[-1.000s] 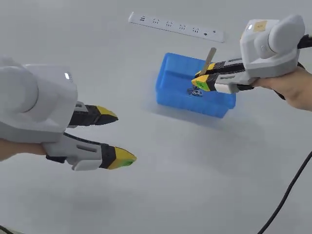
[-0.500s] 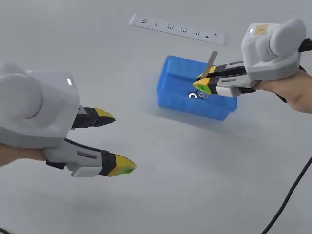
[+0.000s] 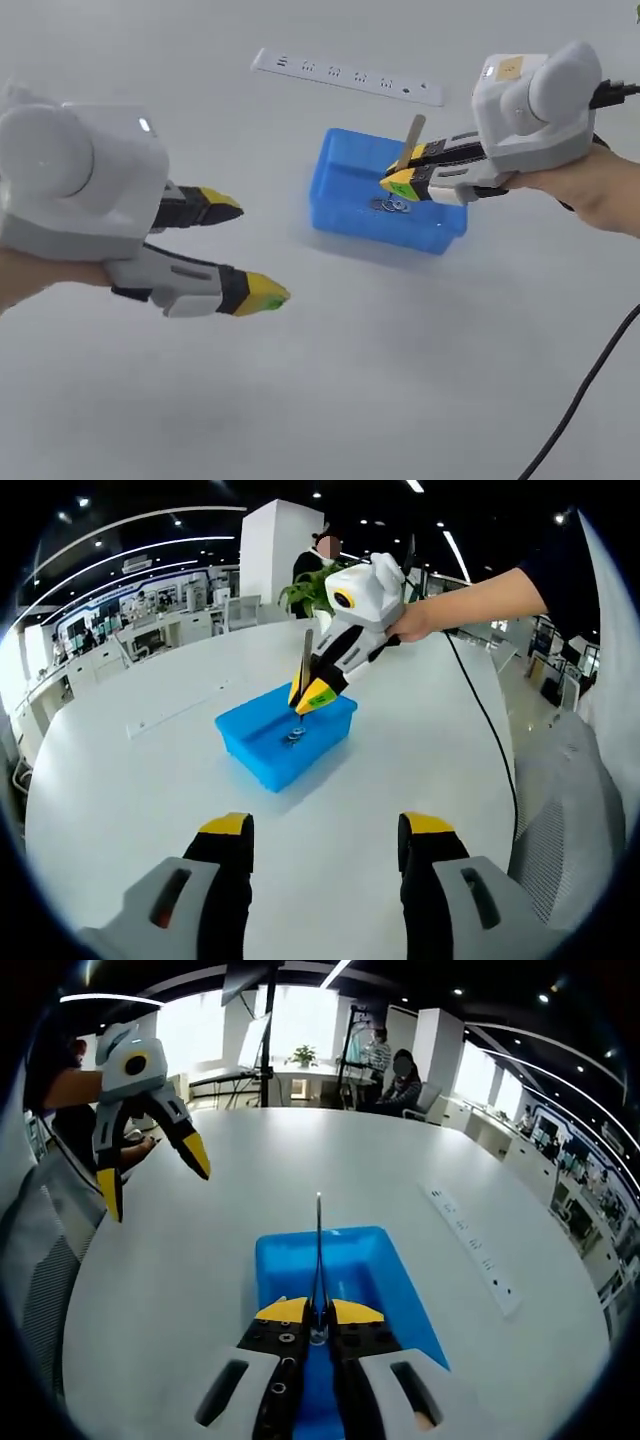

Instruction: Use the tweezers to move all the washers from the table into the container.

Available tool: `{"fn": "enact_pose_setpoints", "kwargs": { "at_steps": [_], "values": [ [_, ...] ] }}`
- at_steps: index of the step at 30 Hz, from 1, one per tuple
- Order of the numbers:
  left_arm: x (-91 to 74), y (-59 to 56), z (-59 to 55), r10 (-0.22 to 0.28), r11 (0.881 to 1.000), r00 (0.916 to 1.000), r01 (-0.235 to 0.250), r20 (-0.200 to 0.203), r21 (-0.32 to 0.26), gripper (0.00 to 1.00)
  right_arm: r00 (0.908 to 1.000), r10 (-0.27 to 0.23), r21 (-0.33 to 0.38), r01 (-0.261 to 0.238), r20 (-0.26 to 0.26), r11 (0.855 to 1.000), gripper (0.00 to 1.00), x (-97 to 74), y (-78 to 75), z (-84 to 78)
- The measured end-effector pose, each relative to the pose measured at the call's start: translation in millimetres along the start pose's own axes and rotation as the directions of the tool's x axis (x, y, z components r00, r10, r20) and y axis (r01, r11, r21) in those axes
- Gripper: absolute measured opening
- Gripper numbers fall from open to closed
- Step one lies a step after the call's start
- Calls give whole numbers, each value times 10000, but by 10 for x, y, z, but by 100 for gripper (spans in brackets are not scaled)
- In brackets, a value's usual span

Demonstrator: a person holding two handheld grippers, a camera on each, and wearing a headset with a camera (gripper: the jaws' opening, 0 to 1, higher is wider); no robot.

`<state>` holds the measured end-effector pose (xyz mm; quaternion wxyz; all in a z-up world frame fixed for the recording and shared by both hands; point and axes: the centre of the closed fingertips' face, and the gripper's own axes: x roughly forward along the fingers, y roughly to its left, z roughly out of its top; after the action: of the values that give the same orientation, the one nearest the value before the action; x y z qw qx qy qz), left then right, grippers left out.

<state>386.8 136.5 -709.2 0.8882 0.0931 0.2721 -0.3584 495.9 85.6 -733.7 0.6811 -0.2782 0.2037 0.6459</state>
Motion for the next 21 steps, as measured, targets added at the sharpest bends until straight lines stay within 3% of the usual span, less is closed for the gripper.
{"fn": "enact_pose_setpoints", "kwargs": {
  "at_steps": [4, 5, 10, 13, 16, 18, 21],
  "values": [
    [140, 162, 295, 257, 9995, 9990, -264, 370, 181, 58, 10000, -31, -37, 31, 44, 10000, 8, -12, -11, 13],
    [157, 178, 315, 289, 9994, 9989, -296, 363, 188, 56, 10000, -32, -43, 33, 48, 10000, 8, -12, -12, 13],
    [416, 274, 662, -41, 9949, 9978, -27, 663, 1012, 53, 10000, 56, -50, -55, 37, 10000, 8, -7, -10, 1],
    [595, 358, 720, -290, 9938, 9988, 245, 397, 1087, 48, 9999, 142, -133, -143, -66, 9998, 7, 2, 5, -17],
    [701, 395, 839, -486, 9889, 9977, 415, 472, 1428, 45, 9998, 196, -245, -198, -83, 9995, 7, 6, 20, -23],
    [766, 378, 923, -742, 9816, 9963, 655, 427, 1793, 43, 9997, 193, -298, -196, -129, 9994, 7, 7, 18, -30],
    [847, 294, 992, -1286, 9555, 9917, 1222, 63, 2686, 40, 9997, 165, -275, -169, -153, 9995, 7, 10, 5, -37]
  ]
}}
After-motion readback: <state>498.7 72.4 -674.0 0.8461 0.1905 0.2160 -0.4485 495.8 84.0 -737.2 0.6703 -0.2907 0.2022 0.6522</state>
